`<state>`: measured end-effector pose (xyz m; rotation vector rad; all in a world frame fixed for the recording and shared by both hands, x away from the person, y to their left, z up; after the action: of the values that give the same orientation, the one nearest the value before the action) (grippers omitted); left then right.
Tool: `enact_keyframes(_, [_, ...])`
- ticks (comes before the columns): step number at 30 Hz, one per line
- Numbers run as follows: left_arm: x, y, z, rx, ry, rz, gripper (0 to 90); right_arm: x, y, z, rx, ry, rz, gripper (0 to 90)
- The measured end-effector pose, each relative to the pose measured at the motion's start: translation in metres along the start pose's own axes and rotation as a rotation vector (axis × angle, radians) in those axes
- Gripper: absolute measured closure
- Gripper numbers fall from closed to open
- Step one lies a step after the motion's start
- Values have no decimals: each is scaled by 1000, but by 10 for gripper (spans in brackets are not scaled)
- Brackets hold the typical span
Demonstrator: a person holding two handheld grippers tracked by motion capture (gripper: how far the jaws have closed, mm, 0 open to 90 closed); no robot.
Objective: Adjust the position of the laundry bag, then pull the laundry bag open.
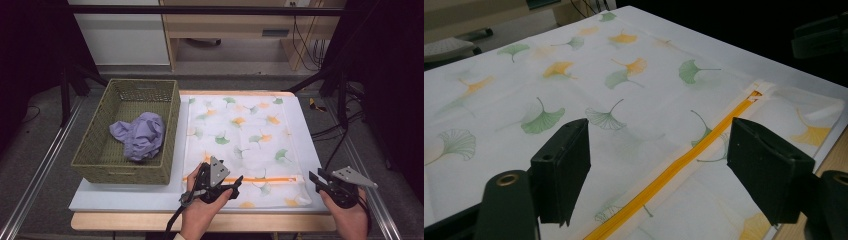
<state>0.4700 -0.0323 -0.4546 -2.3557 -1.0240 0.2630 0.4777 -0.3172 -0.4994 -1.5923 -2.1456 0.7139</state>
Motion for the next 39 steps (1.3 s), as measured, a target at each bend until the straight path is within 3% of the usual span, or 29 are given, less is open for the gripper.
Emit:
enact_keyframes(5, [2,-2,8,-1,-35,-2,246,4,15,3,46,5,-33,677])
enact_keyframes(6, [2,-5,13,-2,-38,-5,246,5,23,6,76,-4,-34,675])
enact_keyframes(9, [5,-10,21,-3,-51,-7,244,7,28,10,101,-18,-44,657])
enact_keyframes(15, [7,-15,38,-7,-89,-11,243,10,34,18,144,2,-65,625])
enact_keyframes(18, [5,-17,44,-6,-83,-20,243,6,37,22,162,5,-51,591])
enact_keyframes(23, [4,-20,43,-21,-89,-18,243,7,40,23,163,27,-62,550])
enact_keyframes(27, [2,-25,41,-32,-94,-17,241,11,42,25,185,5,-59,543])
enact_keyframes(32, [3,-29,44,-43,-106,-24,241,16,45,27,206,-15,-68,603])
enact_keyframes(39, [2,-24,42,-41,-101,-25,241,23,47,25,215,-88,-57,791])
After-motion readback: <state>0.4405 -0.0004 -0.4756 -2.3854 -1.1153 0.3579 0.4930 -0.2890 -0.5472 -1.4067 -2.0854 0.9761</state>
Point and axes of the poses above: each handheld gripper's, and its own axes: y roughly forward along the jaws, z roughly out of its underside, x roughly to its left, the point moved 10 cm from there along y, roughly forward along the jaws, and after that the axes turned 6 degrees about x, right-handed, at the moved point
